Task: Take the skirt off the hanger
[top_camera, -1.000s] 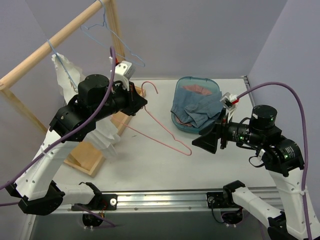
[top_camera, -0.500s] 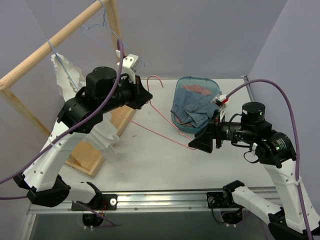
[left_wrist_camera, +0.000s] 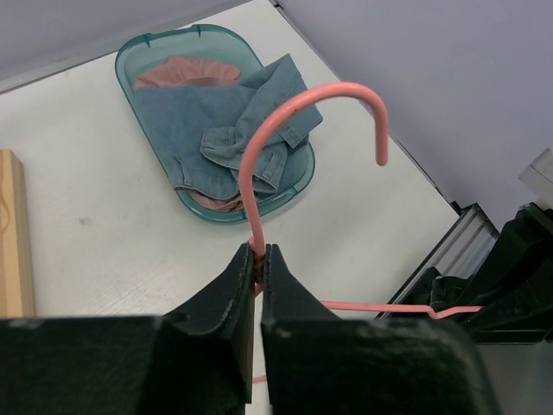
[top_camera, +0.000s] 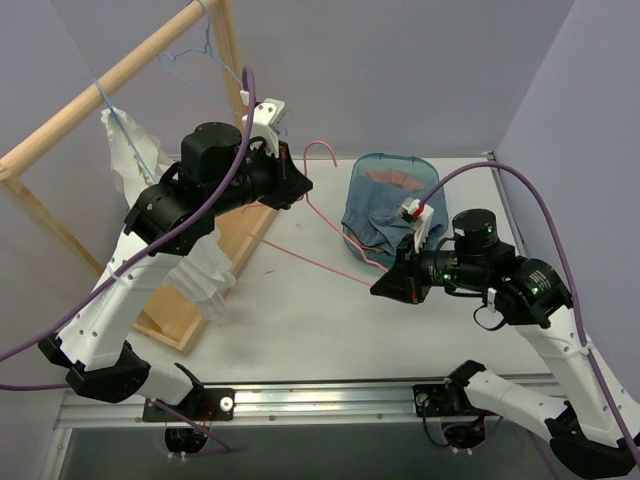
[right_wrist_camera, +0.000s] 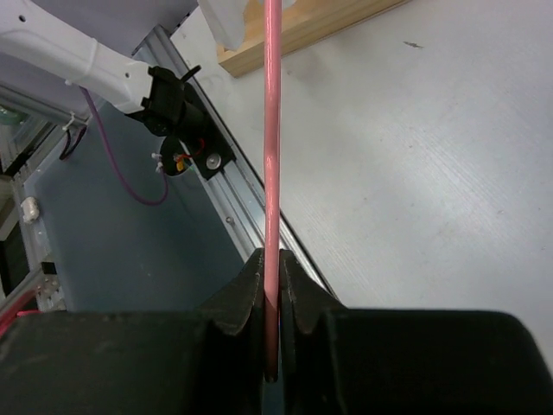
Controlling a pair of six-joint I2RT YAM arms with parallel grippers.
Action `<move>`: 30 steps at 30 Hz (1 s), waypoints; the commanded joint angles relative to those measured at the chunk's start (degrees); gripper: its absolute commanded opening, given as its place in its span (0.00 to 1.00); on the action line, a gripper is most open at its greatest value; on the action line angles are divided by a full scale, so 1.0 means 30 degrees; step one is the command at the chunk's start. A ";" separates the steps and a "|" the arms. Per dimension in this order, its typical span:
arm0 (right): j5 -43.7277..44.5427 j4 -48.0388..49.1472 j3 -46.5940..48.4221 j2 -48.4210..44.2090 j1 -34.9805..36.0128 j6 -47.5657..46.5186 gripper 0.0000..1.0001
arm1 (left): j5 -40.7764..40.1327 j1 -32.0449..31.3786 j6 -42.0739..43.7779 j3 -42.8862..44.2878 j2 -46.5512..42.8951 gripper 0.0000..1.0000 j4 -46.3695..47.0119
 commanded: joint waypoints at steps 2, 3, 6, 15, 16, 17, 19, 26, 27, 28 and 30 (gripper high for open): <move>0.1654 0.1369 -0.0079 -0.0926 0.0246 0.0271 0.00 | 0.0334 0.0126 -0.0220 0.0551 -0.0370 0.23 0.0102; 0.1713 0.1545 -0.0050 -0.1073 0.0217 0.0329 0.00 | 0.0363 0.0126 -0.0249 0.0433 -0.0458 0.33 0.0247; 0.2064 0.1986 0.0155 -0.1484 0.0217 0.0563 0.00 | 0.0452 0.0126 -0.0366 -0.0241 -0.0926 0.65 0.0628; 0.2915 0.2338 0.0069 -0.1603 0.0246 0.1034 0.00 | -0.0455 0.0302 -0.0426 -0.1061 -0.2536 0.94 0.1300; 0.2973 0.2309 0.0009 -0.1457 0.0246 0.1033 0.00 | -0.0660 0.0273 -0.0425 -0.1236 -0.3003 0.94 0.1390; 0.3002 0.2425 -0.0107 -0.1427 0.0217 0.1091 0.00 | -0.0923 0.0302 -0.0309 -0.1296 -0.3297 0.94 0.1623; 0.2915 0.2426 -0.0080 -0.1136 0.0217 0.1033 0.00 | -0.1158 0.0273 -0.0133 -0.1587 -0.4057 0.94 0.1830; 0.3938 0.1869 0.2085 0.0943 0.0509 -0.0020 0.00 | -0.1455 0.0273 0.0249 -0.5245 -0.7485 0.94 0.3817; 0.4085 0.1898 0.2437 0.1295 0.0626 -0.0138 0.00 | -0.0815 0.0273 0.0017 -0.5919 -0.7838 0.94 0.3997; 0.4173 0.2101 0.2788 0.2110 0.0859 -0.0255 0.00 | -0.0112 0.0273 -0.0073 -0.6593 -0.8421 0.95 0.4085; 0.4203 0.2831 0.3639 0.2993 0.1124 -0.0520 0.00 | 0.0246 0.0244 -0.0511 -0.8439 -0.8806 0.94 0.3708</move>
